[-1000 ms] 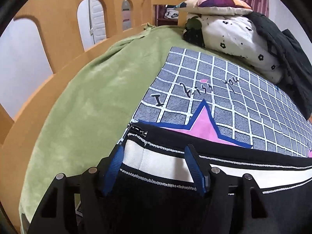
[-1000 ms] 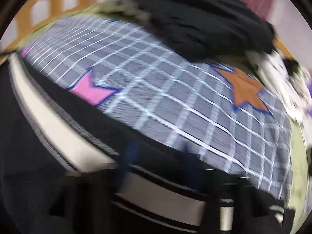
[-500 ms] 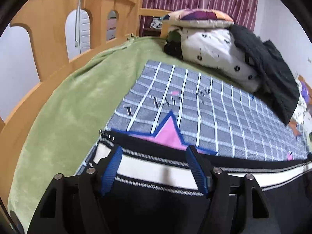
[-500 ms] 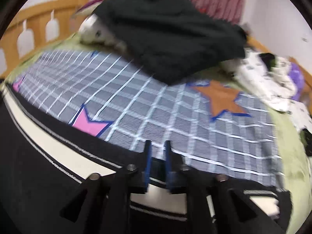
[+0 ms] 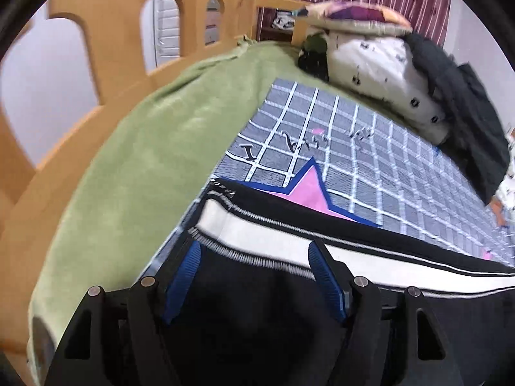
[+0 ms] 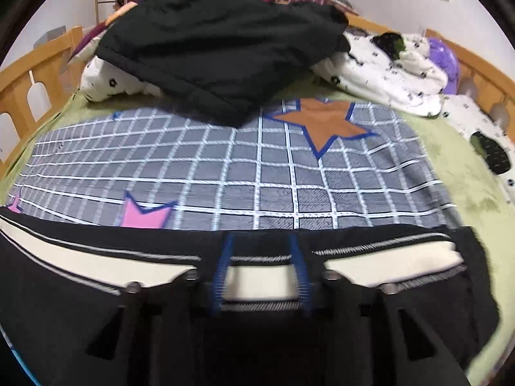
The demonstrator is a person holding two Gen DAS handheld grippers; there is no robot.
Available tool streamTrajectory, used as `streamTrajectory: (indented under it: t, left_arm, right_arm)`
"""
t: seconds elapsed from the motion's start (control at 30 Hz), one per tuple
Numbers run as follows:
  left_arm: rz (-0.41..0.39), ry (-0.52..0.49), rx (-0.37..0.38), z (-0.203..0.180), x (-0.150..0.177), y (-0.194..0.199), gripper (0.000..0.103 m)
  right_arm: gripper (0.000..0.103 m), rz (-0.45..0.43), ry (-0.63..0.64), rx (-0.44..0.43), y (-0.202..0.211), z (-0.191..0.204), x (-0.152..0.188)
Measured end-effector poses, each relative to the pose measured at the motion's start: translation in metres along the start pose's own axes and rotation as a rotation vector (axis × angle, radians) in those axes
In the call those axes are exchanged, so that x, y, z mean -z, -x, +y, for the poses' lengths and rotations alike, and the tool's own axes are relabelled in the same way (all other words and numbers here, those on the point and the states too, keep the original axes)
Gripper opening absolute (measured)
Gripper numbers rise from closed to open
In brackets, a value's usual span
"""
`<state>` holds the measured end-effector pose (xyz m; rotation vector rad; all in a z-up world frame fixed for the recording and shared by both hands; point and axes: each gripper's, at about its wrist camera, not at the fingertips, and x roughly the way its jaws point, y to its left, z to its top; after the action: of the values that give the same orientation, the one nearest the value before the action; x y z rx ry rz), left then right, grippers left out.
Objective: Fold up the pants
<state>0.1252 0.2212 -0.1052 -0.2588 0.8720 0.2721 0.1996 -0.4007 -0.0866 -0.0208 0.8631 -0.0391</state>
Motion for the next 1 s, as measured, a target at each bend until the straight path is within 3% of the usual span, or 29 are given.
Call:
streamTrajectory:
  t: [0.17, 0.23, 0.43, 0.57, 0.7, 0.8, 0.87, 0.93, 0.97, 1.0]
  left_arm:
    - [-0.065, -0.020, 0.029, 0.007, 0.006, 0.076, 0.064]
    - [-0.098, -0.032, 0.033, 0.006, 0.008, 0.109, 0.063]
    - [-0.191, -0.036, 0.148, -0.008, 0.009, 0.209, 0.064]
    - [-0.239, -0.073, 0.199, -0.018, 0.016, 0.255, 0.065]
    - [-0.187, -0.068, 0.224, -0.017, 0.034, 0.240, 0.068]
    - [-0.106, -0.008, 0.247, -0.002, 0.063, 0.196, 0.068]
    - [-0.061, 0.046, 0.276, 0.010, 0.087, 0.161, 0.068]
    - [-0.040, 0.097, 0.252, 0.026, 0.112, 0.127, 0.067]
    - [-0.033, 0.128, 0.234, 0.036, 0.124, 0.110, 0.067]
    - [-0.030, 0.169, 0.216, 0.048, 0.135, 0.097, 0.066]
  right_arm:
    - [0.045, -0.090, 0.012, 0.006, 0.079, 0.026, -0.003]
    - [0.045, -0.129, 0.002, -0.037, 0.118, 0.036, -0.004]
    - [0.046, -0.193, -0.052, -0.199, 0.207, 0.070, -0.011]
    - [0.061, -0.207, -0.010, -0.241, 0.239, 0.105, -0.009]
    - [0.074, -0.228, 0.016, -0.294, 0.245, 0.137, 0.009]
    - [0.074, -0.265, 0.037, -0.263, 0.229, 0.157, 0.029]
    - [0.074, -0.235, 0.083, -0.247, 0.203, 0.171, 0.043]
    - [0.074, -0.205, 0.091, -0.240, 0.175, 0.176, 0.057]
    - [0.071, -0.191, 0.084, -0.249, 0.162, 0.176, 0.065]
    - [0.062, -0.156, 0.071, -0.257, 0.145, 0.173, 0.075]
